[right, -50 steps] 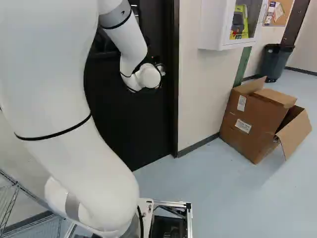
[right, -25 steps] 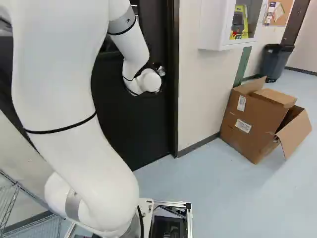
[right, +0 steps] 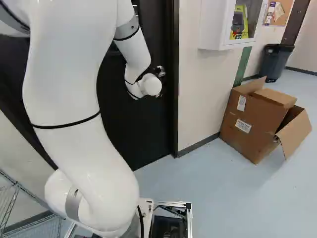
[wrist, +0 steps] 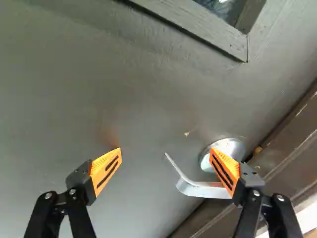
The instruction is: Open the door and move inside
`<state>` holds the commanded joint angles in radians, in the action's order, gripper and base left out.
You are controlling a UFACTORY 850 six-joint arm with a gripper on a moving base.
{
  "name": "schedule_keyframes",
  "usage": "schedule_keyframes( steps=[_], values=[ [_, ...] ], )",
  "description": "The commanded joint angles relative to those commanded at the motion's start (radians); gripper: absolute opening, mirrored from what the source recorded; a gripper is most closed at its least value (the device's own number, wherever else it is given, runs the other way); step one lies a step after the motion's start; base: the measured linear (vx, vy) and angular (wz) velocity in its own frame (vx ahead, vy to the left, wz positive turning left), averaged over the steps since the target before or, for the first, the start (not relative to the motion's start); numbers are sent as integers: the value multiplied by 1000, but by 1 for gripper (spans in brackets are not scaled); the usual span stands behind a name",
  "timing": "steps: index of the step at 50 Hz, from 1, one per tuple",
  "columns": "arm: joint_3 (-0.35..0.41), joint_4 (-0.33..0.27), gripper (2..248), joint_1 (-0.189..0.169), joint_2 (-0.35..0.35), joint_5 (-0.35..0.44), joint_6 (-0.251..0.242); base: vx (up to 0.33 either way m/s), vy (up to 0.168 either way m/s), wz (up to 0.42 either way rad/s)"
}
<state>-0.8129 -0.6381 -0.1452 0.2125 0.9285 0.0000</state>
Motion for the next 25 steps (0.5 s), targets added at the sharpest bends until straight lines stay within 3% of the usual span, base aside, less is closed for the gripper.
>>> schedule_keyframes(
  steps=[25],
  values=[
    [4,0,247,-4,50,0,0,0,0,0]
  ],
)
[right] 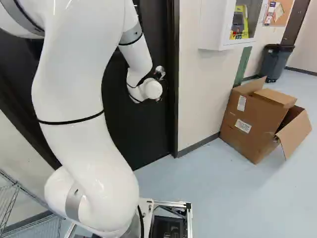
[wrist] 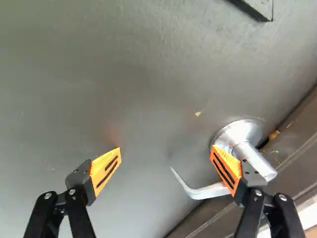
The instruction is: Open the door and move inside
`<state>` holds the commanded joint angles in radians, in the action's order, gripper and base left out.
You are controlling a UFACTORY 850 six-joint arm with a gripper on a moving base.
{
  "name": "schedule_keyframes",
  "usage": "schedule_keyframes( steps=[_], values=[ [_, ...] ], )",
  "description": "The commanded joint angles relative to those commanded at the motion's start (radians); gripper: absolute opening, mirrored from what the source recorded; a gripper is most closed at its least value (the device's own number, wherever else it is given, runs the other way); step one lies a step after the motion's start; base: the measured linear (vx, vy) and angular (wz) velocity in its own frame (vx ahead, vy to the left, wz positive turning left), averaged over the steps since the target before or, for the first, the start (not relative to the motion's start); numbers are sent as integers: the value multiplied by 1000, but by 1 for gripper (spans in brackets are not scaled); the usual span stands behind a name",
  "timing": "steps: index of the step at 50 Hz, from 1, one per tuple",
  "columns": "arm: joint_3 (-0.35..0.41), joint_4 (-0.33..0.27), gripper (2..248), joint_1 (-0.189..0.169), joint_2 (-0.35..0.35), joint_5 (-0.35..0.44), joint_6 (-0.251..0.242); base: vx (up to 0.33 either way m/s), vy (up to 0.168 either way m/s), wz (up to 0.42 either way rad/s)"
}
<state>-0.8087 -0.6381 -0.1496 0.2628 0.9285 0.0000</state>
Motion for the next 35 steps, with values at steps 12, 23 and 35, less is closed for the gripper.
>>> schedule_keyframes(
  steps=[12,23,35],
  values=[
    [-2,0,247,-3,27,0,0,0,0,0],
    [-8,0,247,-3,56,0,0,0,0,0],
    [-38,0,247,0,107,0,0,0,0,0]
  ],
)
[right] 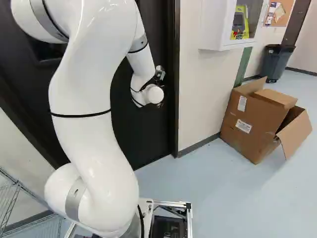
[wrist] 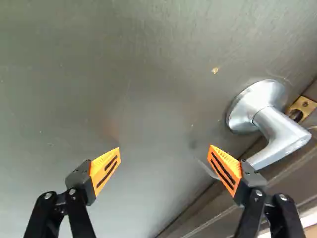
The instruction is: Open the door and move inside
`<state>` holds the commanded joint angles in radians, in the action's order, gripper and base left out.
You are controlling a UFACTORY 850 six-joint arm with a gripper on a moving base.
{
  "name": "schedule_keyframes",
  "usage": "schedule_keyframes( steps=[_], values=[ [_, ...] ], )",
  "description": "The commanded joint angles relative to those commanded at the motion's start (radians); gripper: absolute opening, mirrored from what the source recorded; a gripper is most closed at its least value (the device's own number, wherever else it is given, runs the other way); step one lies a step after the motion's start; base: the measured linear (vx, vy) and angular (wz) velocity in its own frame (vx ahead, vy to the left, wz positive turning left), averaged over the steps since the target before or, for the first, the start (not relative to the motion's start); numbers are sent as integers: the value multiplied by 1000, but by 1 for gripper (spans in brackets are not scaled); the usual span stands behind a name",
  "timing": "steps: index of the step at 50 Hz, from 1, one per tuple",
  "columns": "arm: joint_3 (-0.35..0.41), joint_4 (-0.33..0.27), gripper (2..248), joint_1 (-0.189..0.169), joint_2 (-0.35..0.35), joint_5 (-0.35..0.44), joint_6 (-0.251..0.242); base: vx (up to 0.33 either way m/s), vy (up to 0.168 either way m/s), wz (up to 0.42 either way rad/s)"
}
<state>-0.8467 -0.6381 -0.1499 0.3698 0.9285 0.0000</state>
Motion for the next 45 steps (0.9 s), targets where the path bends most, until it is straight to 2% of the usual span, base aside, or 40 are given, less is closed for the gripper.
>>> schedule_keyframes(
  steps=[31,45],
  values=[
    [-94,-1,247,26,134,0,0,-1,-2,-4],
    [-147,-43,247,55,176,4,0,0,0,0]
  ],
)
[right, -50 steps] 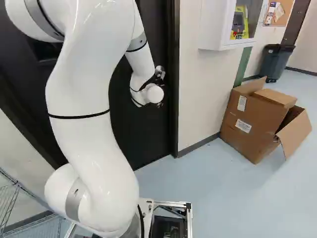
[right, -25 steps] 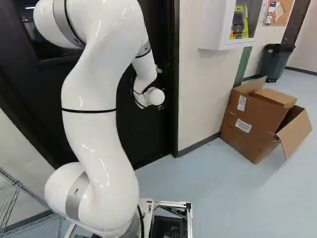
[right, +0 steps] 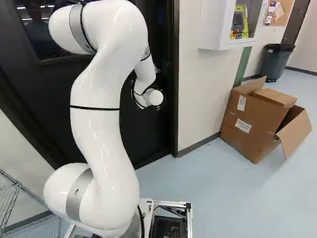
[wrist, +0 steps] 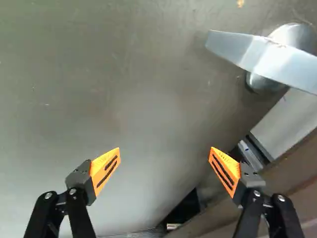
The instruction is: Open the door and move inside
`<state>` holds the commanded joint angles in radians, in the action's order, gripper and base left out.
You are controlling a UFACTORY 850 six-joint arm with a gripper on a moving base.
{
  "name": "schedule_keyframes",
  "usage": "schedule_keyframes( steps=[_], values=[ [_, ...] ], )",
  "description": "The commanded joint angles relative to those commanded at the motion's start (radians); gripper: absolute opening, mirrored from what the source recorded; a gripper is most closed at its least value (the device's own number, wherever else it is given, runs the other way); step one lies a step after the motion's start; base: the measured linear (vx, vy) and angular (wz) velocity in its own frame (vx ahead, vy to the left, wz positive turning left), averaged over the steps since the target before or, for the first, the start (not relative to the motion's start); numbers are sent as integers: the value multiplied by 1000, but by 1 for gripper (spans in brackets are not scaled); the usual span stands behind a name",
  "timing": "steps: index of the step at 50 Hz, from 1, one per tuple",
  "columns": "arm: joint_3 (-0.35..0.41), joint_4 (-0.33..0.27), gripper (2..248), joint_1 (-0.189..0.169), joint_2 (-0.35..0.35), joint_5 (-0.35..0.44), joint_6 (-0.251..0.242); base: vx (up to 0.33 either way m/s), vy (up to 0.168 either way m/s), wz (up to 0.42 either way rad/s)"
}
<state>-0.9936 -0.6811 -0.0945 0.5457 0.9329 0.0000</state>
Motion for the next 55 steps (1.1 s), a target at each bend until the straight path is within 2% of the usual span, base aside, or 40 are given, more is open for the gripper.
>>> schedule_keyframes(
  steps=[21,55],
  values=[
    [-116,-80,247,46,84,13,0,-4,-1,-2],
    [-338,-135,247,116,239,33,0,0,0,0]
  ],
)
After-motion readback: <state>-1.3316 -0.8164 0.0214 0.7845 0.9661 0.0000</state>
